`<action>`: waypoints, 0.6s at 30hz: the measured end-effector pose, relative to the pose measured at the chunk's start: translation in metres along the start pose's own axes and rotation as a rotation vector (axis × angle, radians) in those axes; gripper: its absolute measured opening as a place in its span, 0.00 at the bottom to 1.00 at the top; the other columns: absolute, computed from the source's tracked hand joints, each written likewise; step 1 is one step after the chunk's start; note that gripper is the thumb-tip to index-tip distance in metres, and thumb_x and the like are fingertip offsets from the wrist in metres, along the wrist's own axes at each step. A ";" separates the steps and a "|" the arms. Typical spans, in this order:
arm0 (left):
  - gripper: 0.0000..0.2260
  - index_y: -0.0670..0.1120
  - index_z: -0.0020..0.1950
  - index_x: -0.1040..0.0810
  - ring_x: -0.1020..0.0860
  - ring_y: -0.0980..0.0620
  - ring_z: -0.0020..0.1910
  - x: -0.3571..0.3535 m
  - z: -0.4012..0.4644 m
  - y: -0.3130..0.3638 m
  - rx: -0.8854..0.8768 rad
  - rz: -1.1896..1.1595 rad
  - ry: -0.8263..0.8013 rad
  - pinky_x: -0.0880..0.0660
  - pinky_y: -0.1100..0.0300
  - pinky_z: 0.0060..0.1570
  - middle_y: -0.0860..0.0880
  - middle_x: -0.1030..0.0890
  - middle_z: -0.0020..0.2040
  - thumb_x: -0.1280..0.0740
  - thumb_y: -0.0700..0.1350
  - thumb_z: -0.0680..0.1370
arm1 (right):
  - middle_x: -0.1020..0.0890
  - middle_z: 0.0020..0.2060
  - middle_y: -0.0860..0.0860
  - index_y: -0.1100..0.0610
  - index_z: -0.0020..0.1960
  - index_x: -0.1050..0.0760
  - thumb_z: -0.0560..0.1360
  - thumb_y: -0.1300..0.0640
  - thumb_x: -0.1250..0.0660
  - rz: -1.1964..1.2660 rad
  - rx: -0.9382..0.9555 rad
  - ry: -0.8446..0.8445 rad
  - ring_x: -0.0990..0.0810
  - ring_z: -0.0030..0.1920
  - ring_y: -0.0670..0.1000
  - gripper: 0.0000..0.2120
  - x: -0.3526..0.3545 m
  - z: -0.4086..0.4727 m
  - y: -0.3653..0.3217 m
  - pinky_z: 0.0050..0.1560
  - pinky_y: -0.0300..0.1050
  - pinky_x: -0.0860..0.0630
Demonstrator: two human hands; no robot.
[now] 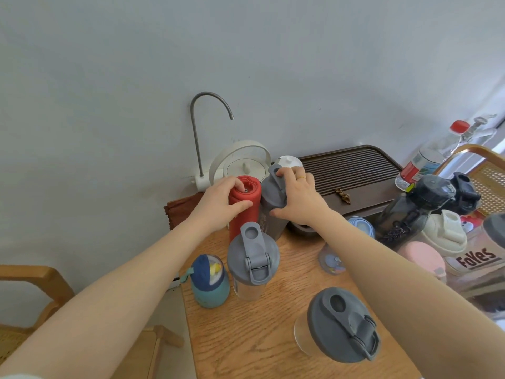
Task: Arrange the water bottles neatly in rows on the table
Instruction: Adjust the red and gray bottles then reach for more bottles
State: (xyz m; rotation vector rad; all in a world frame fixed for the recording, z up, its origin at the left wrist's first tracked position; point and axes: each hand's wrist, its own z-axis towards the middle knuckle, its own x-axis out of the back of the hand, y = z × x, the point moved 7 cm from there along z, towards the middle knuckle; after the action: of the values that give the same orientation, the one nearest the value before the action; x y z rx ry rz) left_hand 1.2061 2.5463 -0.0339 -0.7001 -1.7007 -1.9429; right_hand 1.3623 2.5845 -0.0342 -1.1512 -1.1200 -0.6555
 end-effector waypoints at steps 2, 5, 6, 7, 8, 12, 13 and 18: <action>0.09 0.48 0.49 0.30 0.28 0.52 0.45 -0.001 0.000 0.002 -0.022 0.038 0.015 0.32 0.68 0.42 0.51 0.27 0.49 0.31 0.45 0.74 | 0.37 0.64 0.57 0.57 0.67 0.41 0.62 0.52 0.23 0.104 -0.020 0.021 0.36 0.63 0.59 0.40 -0.003 0.000 0.000 0.62 0.54 0.31; 0.09 0.49 0.49 0.30 0.29 0.53 0.45 -0.001 0.000 0.004 -0.027 0.051 0.010 0.36 0.72 0.39 0.51 0.27 0.49 0.31 0.45 0.74 | 0.34 0.61 0.56 0.56 0.65 0.40 0.63 0.53 0.24 0.133 -0.059 0.051 0.31 0.59 0.60 0.37 -0.003 0.000 0.004 0.58 0.55 0.28; 0.09 0.49 0.49 0.30 0.28 0.51 0.45 0.000 0.000 0.004 -0.025 0.050 0.014 0.35 0.72 0.39 0.51 0.27 0.48 0.31 0.45 0.73 | 0.34 0.61 0.56 0.56 0.65 0.40 0.63 0.53 0.25 0.112 -0.067 0.056 0.31 0.59 0.60 0.37 -0.003 0.000 0.005 0.58 0.55 0.28; 0.09 0.49 0.48 0.30 0.28 0.51 0.44 0.000 0.000 0.004 -0.022 0.047 0.018 0.35 0.71 0.39 0.51 0.26 0.48 0.31 0.45 0.73 | 0.34 0.61 0.57 0.56 0.65 0.40 0.64 0.53 0.25 0.094 -0.075 0.061 0.31 0.59 0.61 0.36 -0.002 0.000 0.006 0.57 0.54 0.28; 0.09 0.49 0.48 0.30 0.28 0.52 0.43 -0.001 0.001 0.005 -0.021 0.046 0.018 0.35 0.71 0.38 0.52 0.27 0.47 0.31 0.45 0.73 | 0.34 0.61 0.57 0.56 0.66 0.41 0.64 0.53 0.25 0.081 -0.080 0.067 0.32 0.59 0.61 0.37 -0.002 0.000 0.006 0.57 0.54 0.28; 0.09 0.49 0.48 0.30 0.28 0.51 0.44 -0.002 0.004 0.005 -0.005 0.021 0.009 0.34 0.69 0.39 0.52 0.27 0.46 0.31 0.45 0.73 | 0.34 0.62 0.58 0.58 0.67 0.41 0.65 0.51 0.25 0.065 -0.090 0.074 0.31 0.60 0.62 0.38 -0.003 0.002 0.004 0.58 0.54 0.29; 0.09 0.49 0.48 0.30 0.28 0.50 0.45 0.000 0.005 0.003 0.013 0.009 0.009 0.34 0.68 0.40 0.52 0.26 0.47 0.31 0.45 0.73 | 0.34 0.62 0.58 0.58 0.67 0.41 0.65 0.50 0.25 0.058 -0.090 0.075 0.31 0.60 0.62 0.38 -0.004 0.003 0.003 0.58 0.53 0.30; 0.14 0.49 0.54 0.32 0.24 0.51 0.45 0.005 0.002 -0.006 0.062 -0.021 -0.060 0.31 0.66 0.41 0.50 0.24 0.54 0.30 0.46 0.72 | 0.33 0.63 0.58 0.58 0.70 0.44 0.66 0.46 0.26 0.010 -0.059 0.104 0.29 0.61 0.62 0.41 -0.005 -0.001 -0.001 0.61 0.54 0.31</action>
State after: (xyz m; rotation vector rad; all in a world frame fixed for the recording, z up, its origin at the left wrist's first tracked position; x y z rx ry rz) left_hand 1.1989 2.5495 -0.0354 -0.7279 -1.8025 -1.8922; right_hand 1.3606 2.5824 -0.0386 -1.1592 -1.0121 -0.7360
